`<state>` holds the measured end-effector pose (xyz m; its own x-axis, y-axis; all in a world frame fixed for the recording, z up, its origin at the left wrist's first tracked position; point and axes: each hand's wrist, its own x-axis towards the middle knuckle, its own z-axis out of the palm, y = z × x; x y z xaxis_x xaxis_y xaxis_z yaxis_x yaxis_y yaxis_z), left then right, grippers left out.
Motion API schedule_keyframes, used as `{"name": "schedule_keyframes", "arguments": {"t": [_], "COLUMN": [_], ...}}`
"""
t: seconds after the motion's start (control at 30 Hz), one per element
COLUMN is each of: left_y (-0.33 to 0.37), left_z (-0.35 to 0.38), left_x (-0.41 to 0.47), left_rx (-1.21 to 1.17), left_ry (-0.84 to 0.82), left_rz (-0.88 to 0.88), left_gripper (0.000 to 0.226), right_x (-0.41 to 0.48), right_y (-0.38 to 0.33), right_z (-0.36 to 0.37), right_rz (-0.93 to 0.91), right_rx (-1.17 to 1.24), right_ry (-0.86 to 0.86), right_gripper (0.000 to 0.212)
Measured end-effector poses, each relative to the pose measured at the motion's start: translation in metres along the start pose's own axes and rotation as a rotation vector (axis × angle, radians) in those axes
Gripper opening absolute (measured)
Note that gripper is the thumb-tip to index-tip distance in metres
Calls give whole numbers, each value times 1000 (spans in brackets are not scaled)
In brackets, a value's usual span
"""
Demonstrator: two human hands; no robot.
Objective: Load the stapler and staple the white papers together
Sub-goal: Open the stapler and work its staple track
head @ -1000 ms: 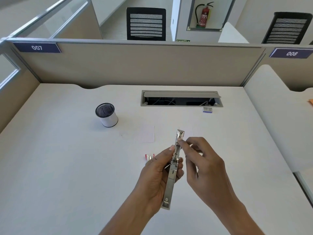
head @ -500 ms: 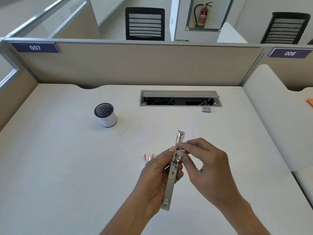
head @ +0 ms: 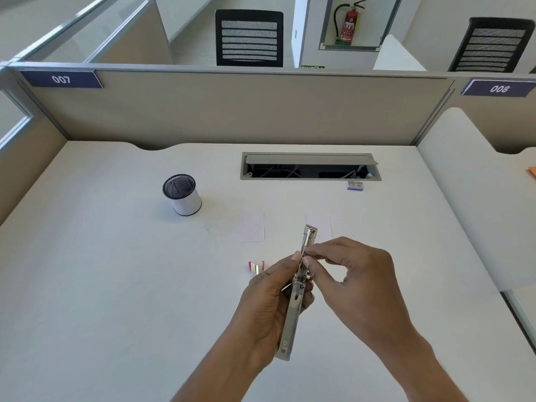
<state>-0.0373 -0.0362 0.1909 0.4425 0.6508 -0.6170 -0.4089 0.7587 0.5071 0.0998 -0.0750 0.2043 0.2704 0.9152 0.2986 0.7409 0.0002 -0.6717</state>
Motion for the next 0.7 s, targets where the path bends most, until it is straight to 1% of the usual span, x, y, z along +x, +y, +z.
{"name": "schedule_keyframes", "arguments": {"t": [0.17,0.3,0.47,0.57,0.7], "left_y": [-2,-3,-4,-4,-6], "left_z": [-1,-2,-4,-4,-4], "left_x": [0,1,2,2,3], "left_rx": [-11,-15,22,36,44], "left_ry": [4,1,4,0,-8], "left_rz": [-2,-5,14,17,20], "left_gripper": [18,20,24,21,24], "right_x": [-1,-3,-4,-2,4], "right_y": [-1,-1,-2,-5,-9], "right_z": [1,2,5,3,-1], "right_rz": [-34,-3,91,148,220], "right_rx": [-47,-43,66,68,53], "right_ry": [-2,-17,-44,-68,-130], "right_gripper": [10,13,17,19,15]}}
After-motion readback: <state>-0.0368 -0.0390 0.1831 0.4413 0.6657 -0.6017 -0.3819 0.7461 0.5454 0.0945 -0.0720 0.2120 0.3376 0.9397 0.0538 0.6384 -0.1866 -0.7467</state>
